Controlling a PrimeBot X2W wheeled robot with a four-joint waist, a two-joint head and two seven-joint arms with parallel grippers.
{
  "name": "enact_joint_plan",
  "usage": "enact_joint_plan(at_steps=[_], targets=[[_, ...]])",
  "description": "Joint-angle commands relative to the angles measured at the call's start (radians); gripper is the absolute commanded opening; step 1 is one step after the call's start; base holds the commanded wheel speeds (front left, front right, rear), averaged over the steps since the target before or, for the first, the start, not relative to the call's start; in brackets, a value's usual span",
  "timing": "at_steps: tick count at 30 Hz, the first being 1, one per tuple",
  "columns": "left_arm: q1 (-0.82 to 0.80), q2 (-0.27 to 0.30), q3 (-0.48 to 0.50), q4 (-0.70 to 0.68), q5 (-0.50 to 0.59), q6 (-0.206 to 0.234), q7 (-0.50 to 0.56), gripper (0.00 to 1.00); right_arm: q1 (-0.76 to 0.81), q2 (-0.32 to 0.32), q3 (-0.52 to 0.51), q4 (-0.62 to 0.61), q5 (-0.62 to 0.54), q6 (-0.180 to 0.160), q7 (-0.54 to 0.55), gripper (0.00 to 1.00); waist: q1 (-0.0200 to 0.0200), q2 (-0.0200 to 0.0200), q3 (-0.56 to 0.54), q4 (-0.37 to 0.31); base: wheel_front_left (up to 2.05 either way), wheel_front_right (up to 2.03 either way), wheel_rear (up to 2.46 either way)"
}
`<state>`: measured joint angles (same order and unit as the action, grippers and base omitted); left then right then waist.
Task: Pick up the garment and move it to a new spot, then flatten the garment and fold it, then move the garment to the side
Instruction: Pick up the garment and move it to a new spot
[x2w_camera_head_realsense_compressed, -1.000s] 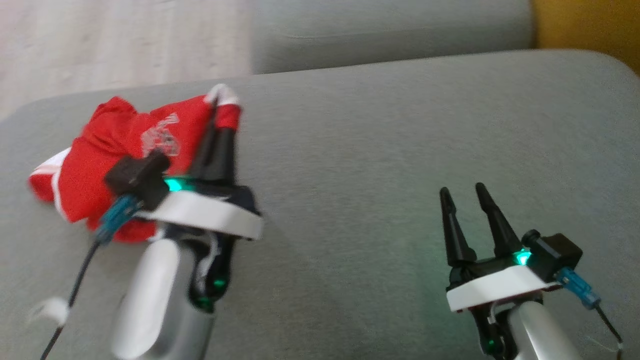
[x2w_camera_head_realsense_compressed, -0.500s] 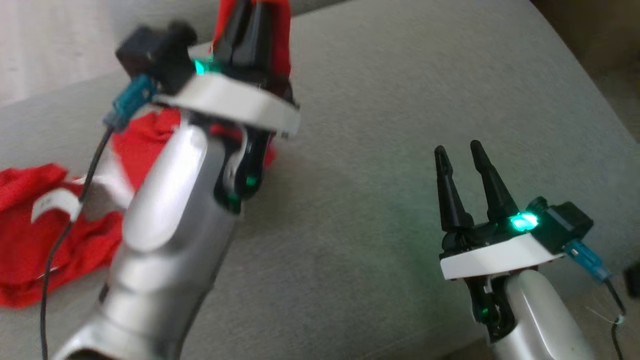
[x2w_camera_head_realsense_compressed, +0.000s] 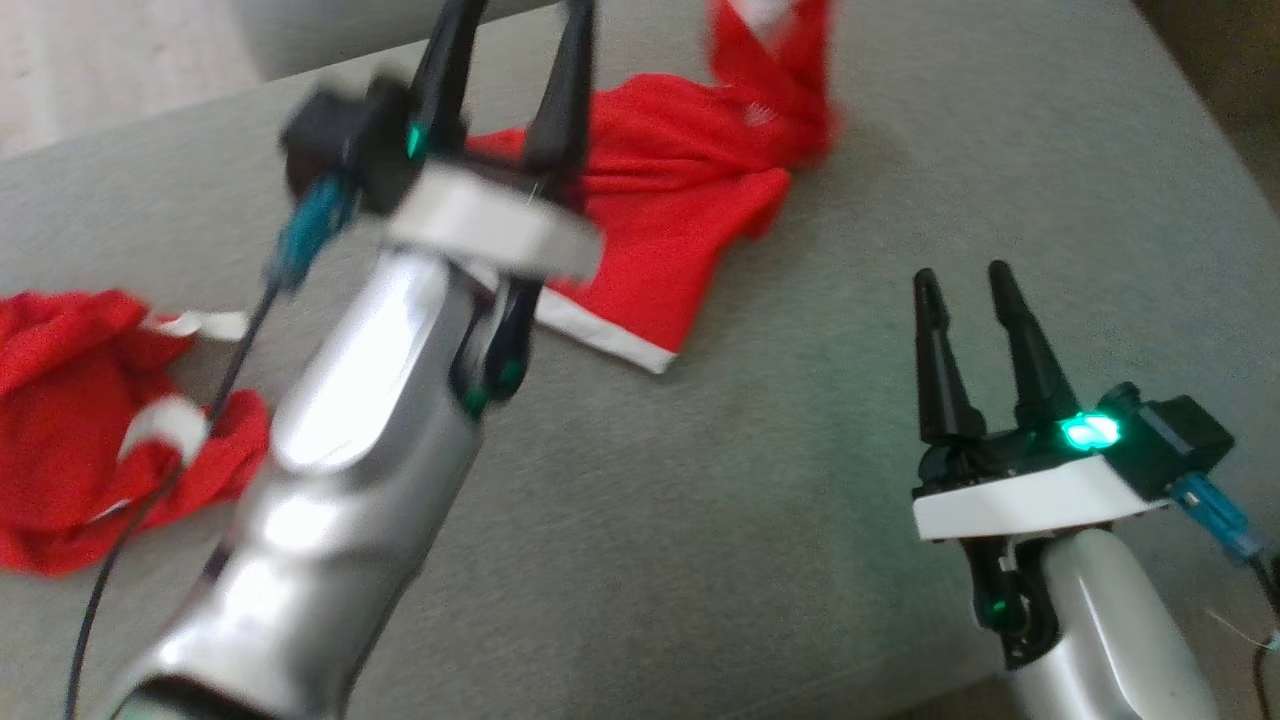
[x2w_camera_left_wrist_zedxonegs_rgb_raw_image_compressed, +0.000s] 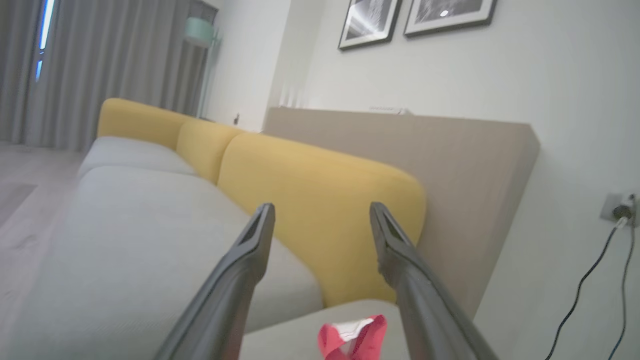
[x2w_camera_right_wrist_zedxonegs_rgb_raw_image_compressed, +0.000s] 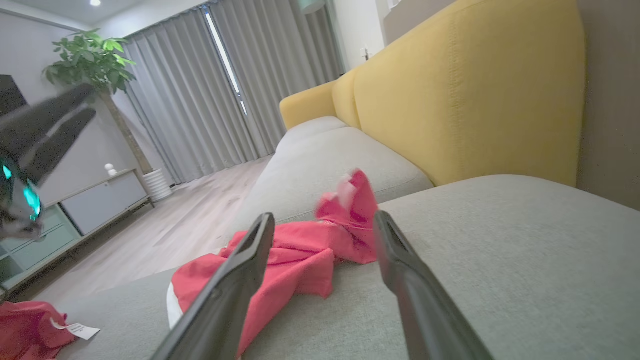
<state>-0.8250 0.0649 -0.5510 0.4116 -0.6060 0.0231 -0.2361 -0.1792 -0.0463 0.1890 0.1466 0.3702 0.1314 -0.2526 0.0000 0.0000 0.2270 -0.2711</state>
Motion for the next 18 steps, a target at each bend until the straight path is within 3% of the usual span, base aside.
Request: enact_joint_plan(at_steps=[1,8,14,18], targets=[[0.038,0.054,0.023,-0.023,0.017,-0.009,-0.014,1.00,-0.023,-0.004,0.006,-0.035,-0.017,-0.001,-0.009,1.00,0.0000,0.0000,-0.010,0.066,0.00,0.00,0.00],[0.301,0.149,0.058,-0.111,0.107,-0.007,-0.025,1.00,0.022,-0.004,-0.060,-0.014,-0.089,-0.001,-0.009,1.00,0.0000,0.0000,-0.065,0.213,0.00,0.00,0.00],[0.512,0.174,0.129,-0.197,0.165,0.018,-0.025,1.00,0.062,-0.004,-0.074,0.005,-0.117,-0.001,-0.009,1.00,0.0000,0.0000,-0.108,0.285,0.00,0.00,0.00],[0.634,0.151,0.189,-0.256,0.209,0.032,-0.025,1.00,0.089,-0.004,-0.074,0.021,-0.125,-0.001,-0.009,1.00,0.0000,0.0000,-0.130,0.316,0.00,0.00,0.00]])
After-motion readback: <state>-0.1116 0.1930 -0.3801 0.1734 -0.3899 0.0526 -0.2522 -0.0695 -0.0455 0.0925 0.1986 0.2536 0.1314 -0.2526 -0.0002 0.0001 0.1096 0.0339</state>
